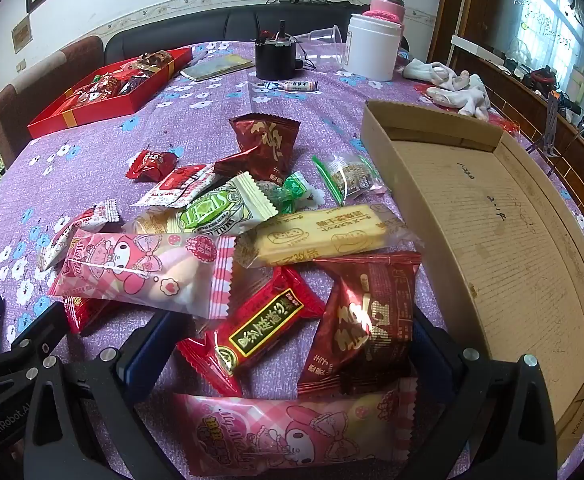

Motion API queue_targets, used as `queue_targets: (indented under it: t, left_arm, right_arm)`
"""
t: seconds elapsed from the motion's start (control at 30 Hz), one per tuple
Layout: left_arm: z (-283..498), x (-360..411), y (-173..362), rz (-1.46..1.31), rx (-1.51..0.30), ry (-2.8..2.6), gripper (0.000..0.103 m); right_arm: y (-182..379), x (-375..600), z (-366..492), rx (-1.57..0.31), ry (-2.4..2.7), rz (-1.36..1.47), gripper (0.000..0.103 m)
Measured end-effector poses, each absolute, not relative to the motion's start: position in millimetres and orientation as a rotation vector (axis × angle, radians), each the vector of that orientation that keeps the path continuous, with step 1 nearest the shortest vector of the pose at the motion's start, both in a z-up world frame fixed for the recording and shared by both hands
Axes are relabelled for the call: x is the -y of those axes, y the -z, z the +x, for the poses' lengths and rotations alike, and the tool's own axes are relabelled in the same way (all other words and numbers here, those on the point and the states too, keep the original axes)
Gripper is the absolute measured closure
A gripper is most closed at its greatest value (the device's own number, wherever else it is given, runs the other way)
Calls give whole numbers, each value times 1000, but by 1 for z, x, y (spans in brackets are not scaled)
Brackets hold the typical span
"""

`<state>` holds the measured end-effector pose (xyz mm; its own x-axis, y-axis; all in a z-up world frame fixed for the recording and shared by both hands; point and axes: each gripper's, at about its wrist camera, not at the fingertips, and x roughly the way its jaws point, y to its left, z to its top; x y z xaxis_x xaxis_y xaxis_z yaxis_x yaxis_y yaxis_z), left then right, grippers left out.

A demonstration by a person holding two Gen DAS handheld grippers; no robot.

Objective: Organize snacks
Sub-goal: 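Move both tools toward the pile of wrapped snacks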

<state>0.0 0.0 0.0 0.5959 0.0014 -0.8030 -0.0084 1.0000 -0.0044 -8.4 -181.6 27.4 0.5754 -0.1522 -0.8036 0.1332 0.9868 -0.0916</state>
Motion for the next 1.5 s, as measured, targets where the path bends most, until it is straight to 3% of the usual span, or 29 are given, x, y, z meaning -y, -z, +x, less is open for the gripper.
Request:
queue_targets:
  t: [0.77,1.5]
  left_arm:
    - [0,0,0,-6,-933,-2,0]
    - [-46,-24,-11,6,-1026,117,2]
  right_arm:
    - [-28,181,-9,-946,165,-25,0]
    - [-44,188,-34,-1187,-146,21,0]
